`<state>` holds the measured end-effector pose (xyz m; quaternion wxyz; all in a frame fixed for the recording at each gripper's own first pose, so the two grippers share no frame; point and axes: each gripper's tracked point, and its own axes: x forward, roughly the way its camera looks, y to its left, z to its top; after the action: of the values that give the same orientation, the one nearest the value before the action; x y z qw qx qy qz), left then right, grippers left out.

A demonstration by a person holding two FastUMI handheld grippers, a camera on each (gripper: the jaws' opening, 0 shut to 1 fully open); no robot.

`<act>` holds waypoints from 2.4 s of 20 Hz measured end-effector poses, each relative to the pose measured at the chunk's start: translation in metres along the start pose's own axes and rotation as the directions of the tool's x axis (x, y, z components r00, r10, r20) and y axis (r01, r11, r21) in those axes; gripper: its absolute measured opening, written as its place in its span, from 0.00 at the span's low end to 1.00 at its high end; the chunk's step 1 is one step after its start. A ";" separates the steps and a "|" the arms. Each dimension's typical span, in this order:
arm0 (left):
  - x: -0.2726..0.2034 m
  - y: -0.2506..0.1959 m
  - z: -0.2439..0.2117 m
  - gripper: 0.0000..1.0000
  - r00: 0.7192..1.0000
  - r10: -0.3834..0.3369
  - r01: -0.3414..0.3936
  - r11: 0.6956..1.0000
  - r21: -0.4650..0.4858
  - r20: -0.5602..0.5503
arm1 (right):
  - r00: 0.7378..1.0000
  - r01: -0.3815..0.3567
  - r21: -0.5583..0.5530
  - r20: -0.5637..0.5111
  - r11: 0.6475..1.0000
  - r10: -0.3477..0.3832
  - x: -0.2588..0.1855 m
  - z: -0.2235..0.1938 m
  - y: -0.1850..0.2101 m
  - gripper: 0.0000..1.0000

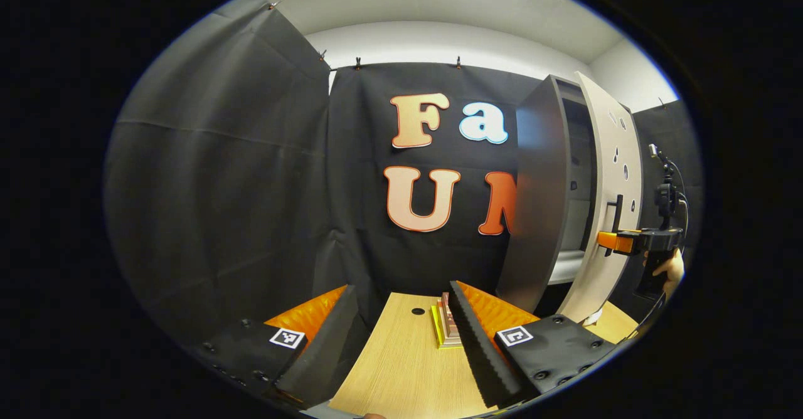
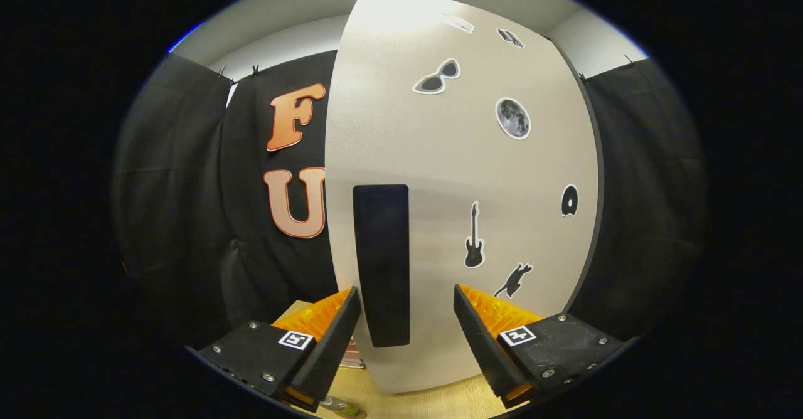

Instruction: Open the cabinet door with the right hand, grasp the bottle in the cabinet with the left hand and place it on the coaster, then close the cabinet door with the right hand.

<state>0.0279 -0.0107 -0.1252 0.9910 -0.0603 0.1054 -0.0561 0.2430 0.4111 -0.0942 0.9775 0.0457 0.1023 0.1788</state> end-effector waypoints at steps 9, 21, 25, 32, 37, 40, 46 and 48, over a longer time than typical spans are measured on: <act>0.032 0.005 0.011 0.95 1.000 0.026 -0.026 0.999 0.031 -0.001 | 1.000 0.005 -0.019 -0.004 1.000 -0.005 0.063 0.008 0.016 0.93; 0.069 -0.025 0.059 0.94 0.999 0.008 -0.011 0.998 0.068 0.051 | 0.998 -0.049 0.028 -0.049 0.998 0.050 0.019 0.021 0.000 0.93; 0.073 -0.039 0.090 0.94 0.995 -0.014 0.007 0.998 0.067 0.099 | 0.999 -0.031 0.018 0.013 0.999 0.031 -0.029 0.063 -0.045 0.92; 0.060 -0.046 0.131 0.95 0.990 -0.025 0.017 0.998 0.061 0.140 | 0.991 0.102 -0.028 0.090 0.994 -0.099 -0.127 0.118 -0.151 0.92; 0.033 -0.023 0.156 0.95 0.985 0.035 -0.051 0.995 0.089 0.171 | 0.964 0.219 -0.035 0.159 0.975 -0.211 -0.194 0.155 -0.220 0.92; 0.018 -0.018 0.165 0.94 0.984 0.031 -0.045 0.996 0.078 0.174 | 0.947 0.274 -0.038 0.186 0.961 -0.263 -0.221 0.165 -0.239 0.92; 0.000 0.003 0.172 0.95 0.980 0.054 -0.071 0.994 0.086 0.191 | 0.939 0.301 -0.032 0.183 0.953 -0.291 -0.246 0.154 -0.235 0.93; -0.005 0.007 0.173 0.94 0.979 0.057 -0.078 0.991 0.104 0.197 | 0.939 0.304 -0.037 0.178 0.952 -0.293 -0.253 0.148 -0.226 0.93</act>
<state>0.0608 0.0159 0.0424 0.9997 -0.0065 0.0073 -0.0220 0.1203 0.1019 0.0684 0.9994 0.0137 0.0183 0.0271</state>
